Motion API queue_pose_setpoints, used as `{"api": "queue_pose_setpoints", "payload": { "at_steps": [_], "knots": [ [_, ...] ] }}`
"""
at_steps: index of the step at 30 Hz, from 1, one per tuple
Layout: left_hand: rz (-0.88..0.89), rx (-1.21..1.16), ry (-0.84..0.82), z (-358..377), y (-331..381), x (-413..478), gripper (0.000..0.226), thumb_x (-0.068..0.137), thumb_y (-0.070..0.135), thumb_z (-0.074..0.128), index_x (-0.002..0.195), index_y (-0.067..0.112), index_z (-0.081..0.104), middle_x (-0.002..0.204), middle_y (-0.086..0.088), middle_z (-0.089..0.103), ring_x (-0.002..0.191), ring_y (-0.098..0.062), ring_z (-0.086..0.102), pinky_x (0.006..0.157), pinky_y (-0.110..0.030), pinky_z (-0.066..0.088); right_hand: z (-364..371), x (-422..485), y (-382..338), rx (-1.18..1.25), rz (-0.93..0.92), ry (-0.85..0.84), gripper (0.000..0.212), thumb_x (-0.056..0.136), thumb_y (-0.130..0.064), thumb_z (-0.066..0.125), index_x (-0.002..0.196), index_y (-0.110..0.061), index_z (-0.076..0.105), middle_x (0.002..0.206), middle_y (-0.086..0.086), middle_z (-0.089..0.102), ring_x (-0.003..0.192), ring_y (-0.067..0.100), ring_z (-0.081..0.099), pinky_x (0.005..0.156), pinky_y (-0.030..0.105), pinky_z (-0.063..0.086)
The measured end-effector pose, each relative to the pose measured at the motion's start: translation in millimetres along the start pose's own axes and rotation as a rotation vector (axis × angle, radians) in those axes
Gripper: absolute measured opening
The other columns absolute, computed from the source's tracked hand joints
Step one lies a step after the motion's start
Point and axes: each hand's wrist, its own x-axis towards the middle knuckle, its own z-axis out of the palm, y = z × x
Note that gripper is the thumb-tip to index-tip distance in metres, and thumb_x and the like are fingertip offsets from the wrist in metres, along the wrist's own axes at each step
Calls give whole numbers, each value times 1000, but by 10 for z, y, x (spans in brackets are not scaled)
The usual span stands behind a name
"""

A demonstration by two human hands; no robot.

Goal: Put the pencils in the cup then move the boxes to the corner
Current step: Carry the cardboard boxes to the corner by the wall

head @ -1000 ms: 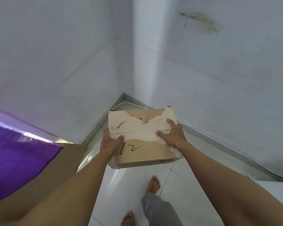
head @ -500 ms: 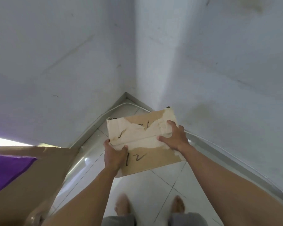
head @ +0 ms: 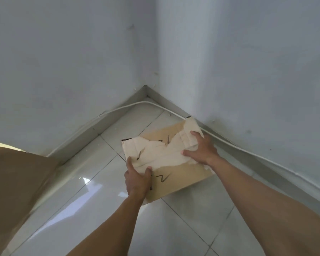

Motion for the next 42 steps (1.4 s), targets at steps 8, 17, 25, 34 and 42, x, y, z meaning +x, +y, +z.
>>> {"api": "queue_pose_setpoints", "payload": {
  "at_steps": [8,17,25,34,42],
  "knots": [
    [81,127,114,857,-775,445,79,82,58,59,148,35,21,155,-11,20,136,-38,30,105,-53,36,609,793,437,-107,-124,-4,96,70,-58,74,149,-40,22,153,6,22,138,33,31,113,46,29],
    [305,82,158,1357,-759,343,100,71,64,68,147,21,21,157,-1,-22,146,-35,-2,114,-58,17,583,812,509,-289,-99,195,79,84,-62,56,150,-38,20,162,8,-1,148,35,2,116,56,13],
    [385,139,-69,1490,-797,396,134,46,74,77,150,24,9,155,5,-30,144,-31,-25,117,-60,11,469,737,706,-320,1,148,102,67,-80,56,150,-38,13,161,10,1,147,38,-1,117,54,13],
    [462,431,-134,1273,-795,488,130,53,70,76,151,22,4,157,-5,-23,144,-38,-19,118,-54,8,214,628,824,-440,92,31,130,45,-97,49,151,-40,0,161,6,15,146,35,20,115,58,17],
    [651,863,-335,1059,-637,600,96,74,66,60,148,51,3,159,-4,-24,143,-44,-21,113,-63,-1,-3,238,975,-552,233,-227,137,66,-72,70,149,-21,-27,162,11,10,139,33,38,109,42,38]
  ]
}}
